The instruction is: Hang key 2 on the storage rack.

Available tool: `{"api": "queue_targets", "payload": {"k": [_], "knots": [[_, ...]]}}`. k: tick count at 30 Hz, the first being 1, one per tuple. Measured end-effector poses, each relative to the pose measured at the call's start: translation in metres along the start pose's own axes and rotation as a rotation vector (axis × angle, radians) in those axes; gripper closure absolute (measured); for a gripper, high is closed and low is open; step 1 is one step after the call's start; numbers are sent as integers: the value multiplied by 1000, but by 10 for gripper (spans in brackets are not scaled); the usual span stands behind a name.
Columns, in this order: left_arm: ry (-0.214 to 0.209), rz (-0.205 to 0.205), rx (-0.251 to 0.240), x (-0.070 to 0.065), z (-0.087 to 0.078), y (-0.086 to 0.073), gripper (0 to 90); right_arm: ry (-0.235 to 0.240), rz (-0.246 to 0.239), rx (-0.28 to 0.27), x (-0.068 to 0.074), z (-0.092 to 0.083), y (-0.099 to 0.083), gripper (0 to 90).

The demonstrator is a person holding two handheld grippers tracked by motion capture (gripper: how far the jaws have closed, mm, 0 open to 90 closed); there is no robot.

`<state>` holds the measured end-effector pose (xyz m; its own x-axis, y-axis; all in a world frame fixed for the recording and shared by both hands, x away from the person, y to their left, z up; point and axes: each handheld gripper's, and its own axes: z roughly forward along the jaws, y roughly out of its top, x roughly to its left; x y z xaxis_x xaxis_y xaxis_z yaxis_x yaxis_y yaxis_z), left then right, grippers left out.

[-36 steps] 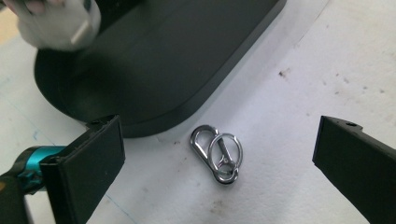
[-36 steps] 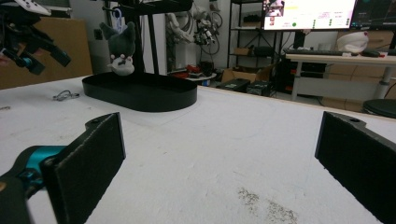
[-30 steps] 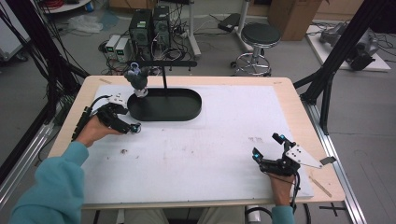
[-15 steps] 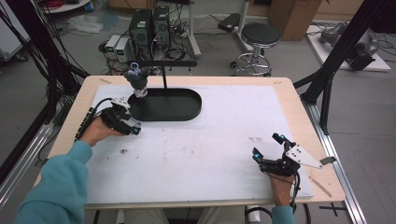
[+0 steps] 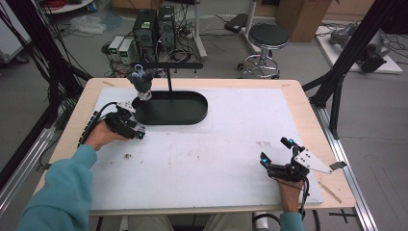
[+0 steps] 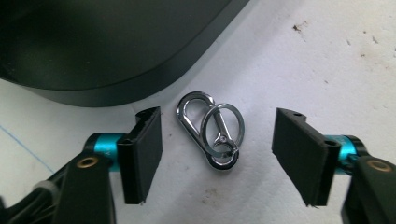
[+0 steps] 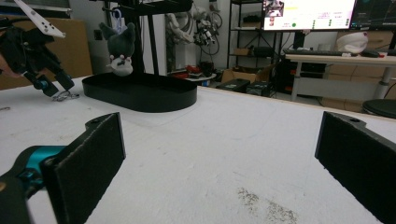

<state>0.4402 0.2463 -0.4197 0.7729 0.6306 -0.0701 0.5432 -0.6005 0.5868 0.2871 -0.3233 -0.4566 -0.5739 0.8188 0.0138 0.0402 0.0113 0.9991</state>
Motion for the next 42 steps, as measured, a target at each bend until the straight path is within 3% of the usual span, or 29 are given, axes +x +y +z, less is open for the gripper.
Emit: {"api": "queue_targets", "payload": {"k": [2,3,15,42], "knots": [[1,-2,5,0,1,0,384,0,1,0,0,0,0,8],[-4,2,11,0,1,0,442,0,0,0,0,0,0,7],[-11,11,21,-1,2,0,571,1,3,-1,0,0,0,7],[-31,49,21,-4,-3,1,765,1,2,0,0,0,0,8]]}}
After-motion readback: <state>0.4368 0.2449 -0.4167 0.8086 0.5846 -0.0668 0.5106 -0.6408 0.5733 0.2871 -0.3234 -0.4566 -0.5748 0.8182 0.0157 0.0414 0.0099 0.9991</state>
